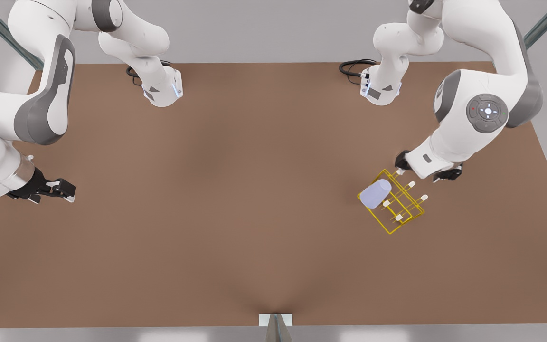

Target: Place the cup on the cup holder

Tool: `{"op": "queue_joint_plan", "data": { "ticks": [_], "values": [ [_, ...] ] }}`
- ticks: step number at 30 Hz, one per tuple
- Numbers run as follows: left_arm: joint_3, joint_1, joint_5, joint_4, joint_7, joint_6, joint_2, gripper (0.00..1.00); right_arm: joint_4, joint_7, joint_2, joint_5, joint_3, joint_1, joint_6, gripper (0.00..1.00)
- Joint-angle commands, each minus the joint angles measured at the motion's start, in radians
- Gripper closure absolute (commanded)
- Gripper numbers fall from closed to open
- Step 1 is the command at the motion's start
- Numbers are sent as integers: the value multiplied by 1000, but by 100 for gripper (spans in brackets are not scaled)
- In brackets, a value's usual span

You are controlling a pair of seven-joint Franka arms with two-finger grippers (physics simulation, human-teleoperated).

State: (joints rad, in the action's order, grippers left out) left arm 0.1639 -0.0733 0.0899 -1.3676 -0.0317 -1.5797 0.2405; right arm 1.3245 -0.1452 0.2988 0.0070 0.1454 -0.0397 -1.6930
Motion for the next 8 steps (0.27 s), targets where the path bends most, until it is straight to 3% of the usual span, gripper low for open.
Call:
{"op": "queue_joint_plan", "data": {
  "ticks": [1, 8],
  "values": [
    [3, 20, -33, 4, 469, -174, 5, 0, -1, -1, -1, 1, 0, 1, 1, 0],
    [3, 18, -30, 7, 467, -128, 2, 0, -1, -1, -1, 1, 0, 0, 1, 0]
  ]
}}
